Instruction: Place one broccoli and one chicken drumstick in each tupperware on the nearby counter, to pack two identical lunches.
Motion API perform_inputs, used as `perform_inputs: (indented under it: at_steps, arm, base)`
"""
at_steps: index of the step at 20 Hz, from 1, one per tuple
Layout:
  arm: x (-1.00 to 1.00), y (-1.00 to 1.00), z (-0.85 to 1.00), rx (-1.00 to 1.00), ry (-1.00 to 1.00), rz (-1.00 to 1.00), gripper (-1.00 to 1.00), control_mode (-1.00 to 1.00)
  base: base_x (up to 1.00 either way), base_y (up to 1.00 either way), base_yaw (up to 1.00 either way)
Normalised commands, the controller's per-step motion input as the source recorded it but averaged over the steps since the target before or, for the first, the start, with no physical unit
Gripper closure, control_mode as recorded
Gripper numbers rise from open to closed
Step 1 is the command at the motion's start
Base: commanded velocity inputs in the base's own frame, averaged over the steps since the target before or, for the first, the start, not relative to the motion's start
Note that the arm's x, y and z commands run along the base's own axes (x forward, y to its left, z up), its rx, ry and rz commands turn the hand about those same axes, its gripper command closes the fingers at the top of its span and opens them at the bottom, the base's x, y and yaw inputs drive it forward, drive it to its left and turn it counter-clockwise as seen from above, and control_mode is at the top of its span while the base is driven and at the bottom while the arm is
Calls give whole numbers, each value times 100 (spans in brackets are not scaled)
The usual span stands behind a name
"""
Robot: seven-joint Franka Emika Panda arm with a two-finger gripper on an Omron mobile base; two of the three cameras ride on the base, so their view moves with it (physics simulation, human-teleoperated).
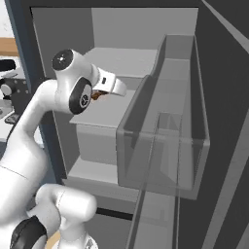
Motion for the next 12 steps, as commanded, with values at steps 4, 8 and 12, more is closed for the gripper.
perform_inputs:
  at_steps: [4,8,12]
  arm:
    - [-100,43,-100,0,7,24,100,-100]
    - [-75,40,-68,0,8,20,100,100]
    - [0,0,0,0,0,0,100,100]
  base:
    - [0,0,0]
    - [-25,14,7]
    - [-100,79,27]
